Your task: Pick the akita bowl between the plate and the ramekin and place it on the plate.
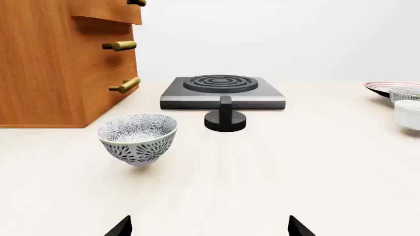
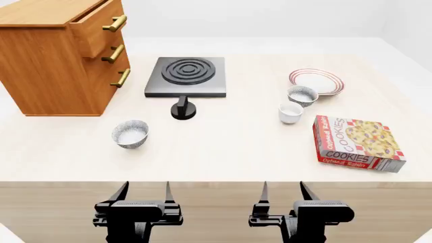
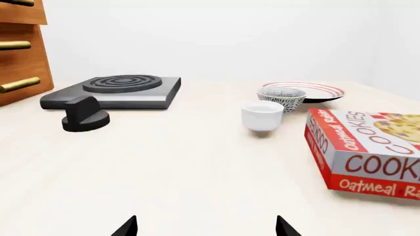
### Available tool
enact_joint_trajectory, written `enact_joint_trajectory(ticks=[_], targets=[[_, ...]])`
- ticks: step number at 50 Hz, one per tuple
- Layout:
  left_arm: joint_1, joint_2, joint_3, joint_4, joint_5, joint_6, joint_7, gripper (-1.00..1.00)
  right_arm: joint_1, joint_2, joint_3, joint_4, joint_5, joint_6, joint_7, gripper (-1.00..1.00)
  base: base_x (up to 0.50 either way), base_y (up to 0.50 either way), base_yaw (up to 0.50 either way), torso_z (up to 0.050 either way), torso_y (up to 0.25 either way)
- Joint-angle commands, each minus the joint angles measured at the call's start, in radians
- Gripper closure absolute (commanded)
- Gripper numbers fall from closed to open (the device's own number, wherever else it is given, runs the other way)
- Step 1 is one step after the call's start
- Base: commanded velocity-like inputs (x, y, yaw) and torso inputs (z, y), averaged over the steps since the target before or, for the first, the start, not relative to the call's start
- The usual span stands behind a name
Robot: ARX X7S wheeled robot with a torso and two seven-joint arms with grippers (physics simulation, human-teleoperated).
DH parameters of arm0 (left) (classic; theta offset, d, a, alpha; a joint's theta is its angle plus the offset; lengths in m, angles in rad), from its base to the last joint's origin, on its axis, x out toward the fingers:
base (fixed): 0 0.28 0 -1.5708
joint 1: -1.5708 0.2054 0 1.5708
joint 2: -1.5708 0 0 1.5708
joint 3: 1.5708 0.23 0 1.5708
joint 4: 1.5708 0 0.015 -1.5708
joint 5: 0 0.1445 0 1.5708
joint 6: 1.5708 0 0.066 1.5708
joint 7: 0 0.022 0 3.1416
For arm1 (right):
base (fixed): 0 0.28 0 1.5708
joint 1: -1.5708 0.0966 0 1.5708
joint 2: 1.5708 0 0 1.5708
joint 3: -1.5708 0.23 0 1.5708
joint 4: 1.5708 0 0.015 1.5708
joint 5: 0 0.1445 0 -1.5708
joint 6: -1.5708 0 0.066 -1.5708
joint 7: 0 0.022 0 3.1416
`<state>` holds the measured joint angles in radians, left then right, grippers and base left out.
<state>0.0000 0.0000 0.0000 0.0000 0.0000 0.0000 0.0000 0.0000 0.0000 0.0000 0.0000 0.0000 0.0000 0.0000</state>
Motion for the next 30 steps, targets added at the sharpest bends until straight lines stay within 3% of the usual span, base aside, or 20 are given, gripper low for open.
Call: enact_joint_trajectory(ticks=[1, 14, 16, 30], targets=[[0.0, -0.016, 0.017, 0.0, -0.017, -0.001, -0.018, -1.0, -0.001, 0.016, -0.02, 0.001, 0.017, -0.002, 0.018, -1.0, 0.0, 0.0, 0.0, 0.0, 0.0], [-0.004, -0.055, 0.074, -0.007, -0.031, -0.015, -0.06, -1.0, -0.002, 0.051, -0.062, 0.004, 0.054, 0.002, 0.058, -1.0, 0.0, 0.0, 0.0, 0.0, 0.0], [-0.003, -0.011, 0.02, -0.009, 0.001, -0.008, -0.008, -1.0, -0.003, 0.009, -0.014, 0.004, 0.012, 0.003, 0.01, -1.0, 0.0, 0.0, 0.0, 0.0, 0.0], [-0.003, -0.05, 0.065, -0.016, -0.042, -0.002, -0.052, -1.0, -0.001, 0.049, -0.067, -0.001, 0.054, 0.009, 0.061, -1.0, 0.0, 0.0, 0.0, 0.0, 0.0]])
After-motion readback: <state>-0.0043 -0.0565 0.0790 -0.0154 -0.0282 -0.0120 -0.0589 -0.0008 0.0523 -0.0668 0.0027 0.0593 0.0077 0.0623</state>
